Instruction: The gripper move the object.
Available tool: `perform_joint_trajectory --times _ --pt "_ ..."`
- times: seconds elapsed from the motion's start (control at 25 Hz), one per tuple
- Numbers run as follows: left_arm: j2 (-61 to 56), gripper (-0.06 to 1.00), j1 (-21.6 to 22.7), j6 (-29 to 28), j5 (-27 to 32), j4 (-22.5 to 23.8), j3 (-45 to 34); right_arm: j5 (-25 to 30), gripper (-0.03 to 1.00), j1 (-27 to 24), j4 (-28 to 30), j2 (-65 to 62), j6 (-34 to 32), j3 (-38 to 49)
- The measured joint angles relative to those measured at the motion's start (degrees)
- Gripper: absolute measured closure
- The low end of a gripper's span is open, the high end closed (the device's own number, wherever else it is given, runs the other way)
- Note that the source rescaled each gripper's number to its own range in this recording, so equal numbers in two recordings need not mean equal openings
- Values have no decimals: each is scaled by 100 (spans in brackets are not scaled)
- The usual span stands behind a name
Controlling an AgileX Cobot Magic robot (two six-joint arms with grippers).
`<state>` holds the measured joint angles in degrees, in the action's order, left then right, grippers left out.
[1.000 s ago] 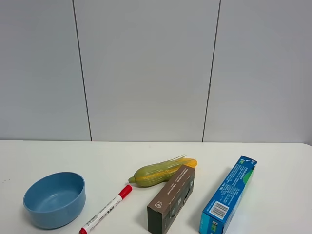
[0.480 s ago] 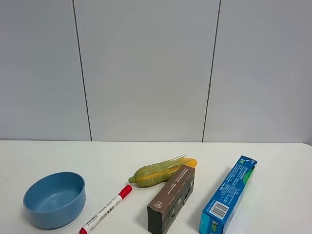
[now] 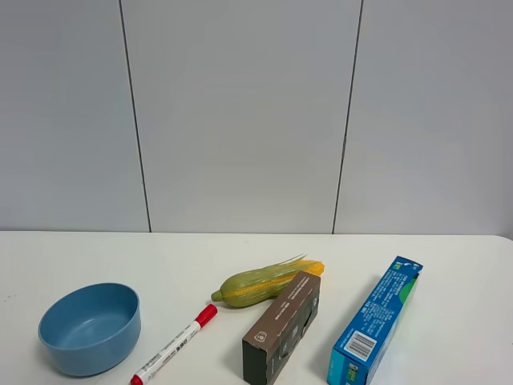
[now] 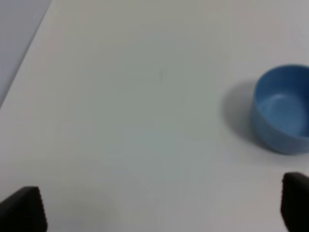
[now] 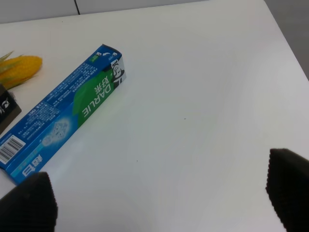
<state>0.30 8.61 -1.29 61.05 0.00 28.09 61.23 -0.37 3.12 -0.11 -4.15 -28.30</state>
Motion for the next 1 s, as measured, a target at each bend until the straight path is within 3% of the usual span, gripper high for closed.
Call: perform_joint_trajectory --times 1.0 --pt "-50 -6 0 -4 -6 0 0 0 -3 0 0 0 0 0"
